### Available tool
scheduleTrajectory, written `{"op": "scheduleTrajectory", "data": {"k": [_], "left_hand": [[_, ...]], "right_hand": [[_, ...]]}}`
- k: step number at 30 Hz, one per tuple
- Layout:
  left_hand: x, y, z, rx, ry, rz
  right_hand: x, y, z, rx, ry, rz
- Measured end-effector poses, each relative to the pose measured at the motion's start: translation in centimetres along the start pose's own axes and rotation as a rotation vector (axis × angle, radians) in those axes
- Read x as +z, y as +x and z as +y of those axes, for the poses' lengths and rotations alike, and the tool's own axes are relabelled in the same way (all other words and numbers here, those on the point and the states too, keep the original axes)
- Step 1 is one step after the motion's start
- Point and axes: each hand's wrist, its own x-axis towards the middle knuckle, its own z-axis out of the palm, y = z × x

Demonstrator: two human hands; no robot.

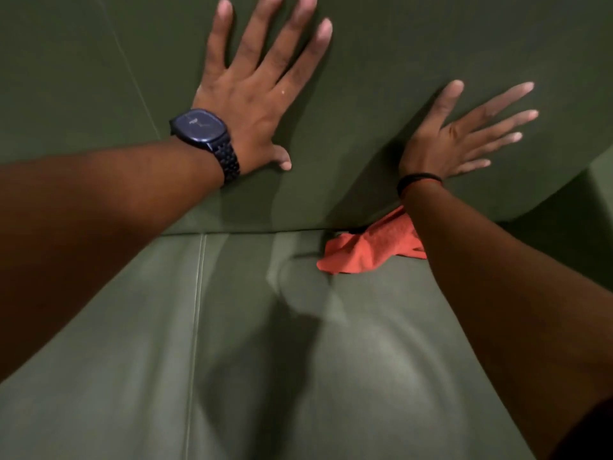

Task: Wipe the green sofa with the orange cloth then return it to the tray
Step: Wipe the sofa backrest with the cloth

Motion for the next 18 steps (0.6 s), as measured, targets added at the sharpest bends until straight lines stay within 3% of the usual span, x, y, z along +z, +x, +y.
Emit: {"op": "scheduleTrajectory", "data": {"k": [2, 3, 6, 9, 11, 14, 18], "left_hand": [[0.2, 0.0, -0.1, -0.013, -0.014, -0.002], [0.2, -0.1, -0.1, -0.019, -0.014, -0.003], [0.4, -0.2, -0.2, -0.024, -0.014, -0.012], [0.5, 0.1, 0.0, -0.029, -0.016, -0.019], [0.4, 0.2, 0.0, -0.036, -0.024, -0.02], [0.4, 0.0, 0.1, -0.04, -0.029, -0.02], [0.2, -0.1, 0.1, -0.045, -0.026, -0.012]], "right_hand": [[-1.0, -0.7, 2.5, 0.003, -0.011, -0.003], [-1.7, -1.4, 4.2, 0.098, -0.059, 0.031], [-3.4, -4.4, 8.8, 0.678, -0.246, 0.189], [-4.5, -6.7, 11.3, 0.977, -0.254, 0.02], [-4.7, -6.9, 11.8, 1.002, -0.197, -0.081], [-4.7, -6.6, 10.6, 1.008, -0.112, 0.033], [-4.3, -8.3, 7.8, 0.779, -0.066, 0.078]]}}
